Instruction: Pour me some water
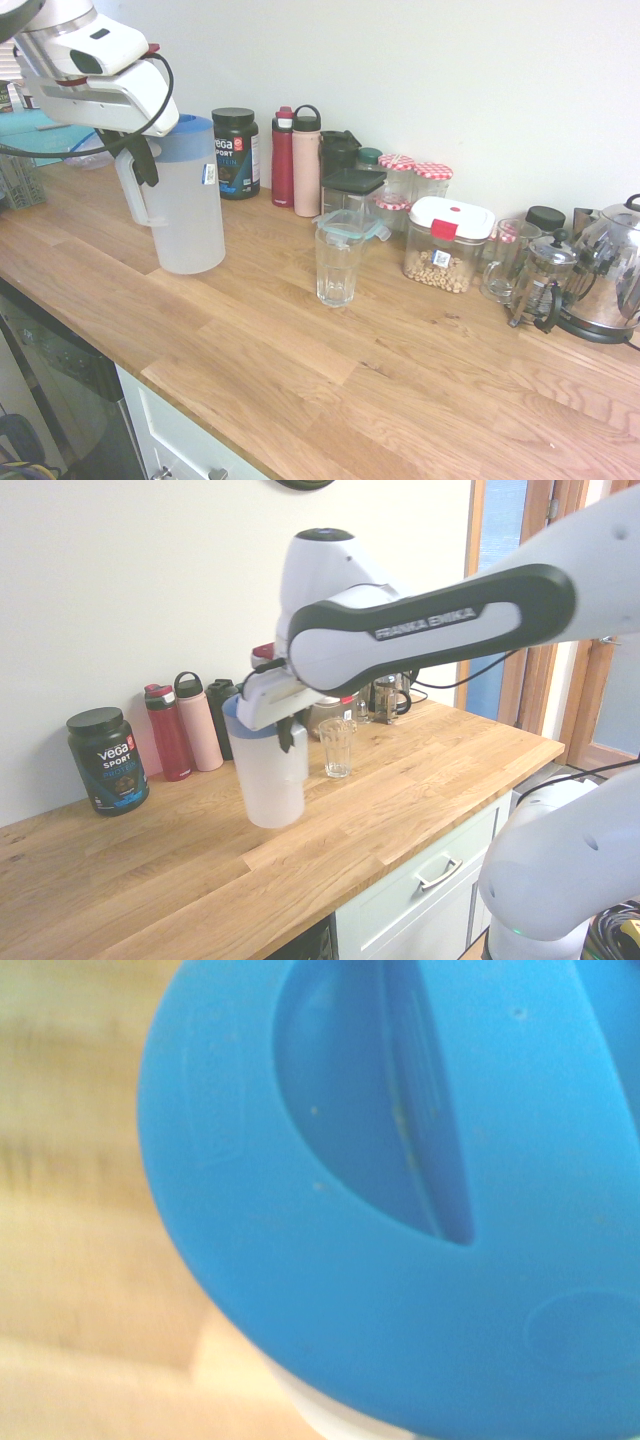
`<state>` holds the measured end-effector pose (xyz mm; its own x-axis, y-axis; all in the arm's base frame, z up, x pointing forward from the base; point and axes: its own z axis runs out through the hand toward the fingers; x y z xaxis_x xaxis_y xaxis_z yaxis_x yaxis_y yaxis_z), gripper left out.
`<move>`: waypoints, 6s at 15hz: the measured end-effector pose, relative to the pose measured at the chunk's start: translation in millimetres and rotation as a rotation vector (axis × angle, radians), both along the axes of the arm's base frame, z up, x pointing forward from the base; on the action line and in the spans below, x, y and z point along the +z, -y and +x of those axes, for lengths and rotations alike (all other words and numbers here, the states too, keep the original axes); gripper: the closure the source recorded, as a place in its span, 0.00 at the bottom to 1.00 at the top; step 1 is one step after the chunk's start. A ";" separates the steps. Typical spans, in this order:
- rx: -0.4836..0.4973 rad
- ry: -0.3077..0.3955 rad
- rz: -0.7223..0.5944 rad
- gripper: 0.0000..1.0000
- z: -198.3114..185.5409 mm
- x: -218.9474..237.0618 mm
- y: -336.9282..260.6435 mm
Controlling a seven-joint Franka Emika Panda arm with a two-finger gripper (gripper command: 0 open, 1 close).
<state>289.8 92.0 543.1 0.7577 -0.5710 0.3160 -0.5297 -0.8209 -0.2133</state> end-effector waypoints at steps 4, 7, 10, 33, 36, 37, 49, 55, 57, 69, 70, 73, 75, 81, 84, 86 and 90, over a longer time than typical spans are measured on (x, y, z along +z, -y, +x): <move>0.139 -0.018 -0.006 1.00 -40.4 12.0 77.8; 0.215 -0.014 0.011 1.00 -52.6 13.1 151.3; 0.275 -0.020 0.036 1.00 -63.8 14.2 215.9; 0.370 -0.518 -0.452 1.00 118.7 23.2 255.7; 0.354 -0.573 -0.476 1.00 126.4 8.5 258.0; 0.352 -0.588 -0.478 1.00 128.3 5.6 258.3; 0.342 -0.765 -0.605 1.00 174.0 2.8 240.3; 0.354 -0.792 -0.673 1.00 183.0 3.9 217.7; 0.353 -0.805 -0.694 1.00 188.2 -2.8 211.2; 0.361 -0.695 -0.597 1.00 192.1 6.2 224.8; 0.368 -0.657 -0.546 1.00 183.9 16.6 235.9; 0.375 -0.552 -0.377 1.00 152.9 39.7 281.0; 0.340 -0.485 -0.260 1.00 133.3 43.8 312.8; 0.307 -0.286 0.077 1.00 95.2 1.8 371.3; 0.286 -0.191 0.151 1.00 72.5 -8.8 362.4; 0.294 -0.120 0.145 1.00 38.2 4.2 361.3; 0.226 -0.076 0.116 1.00 -21.8 15.2 324.7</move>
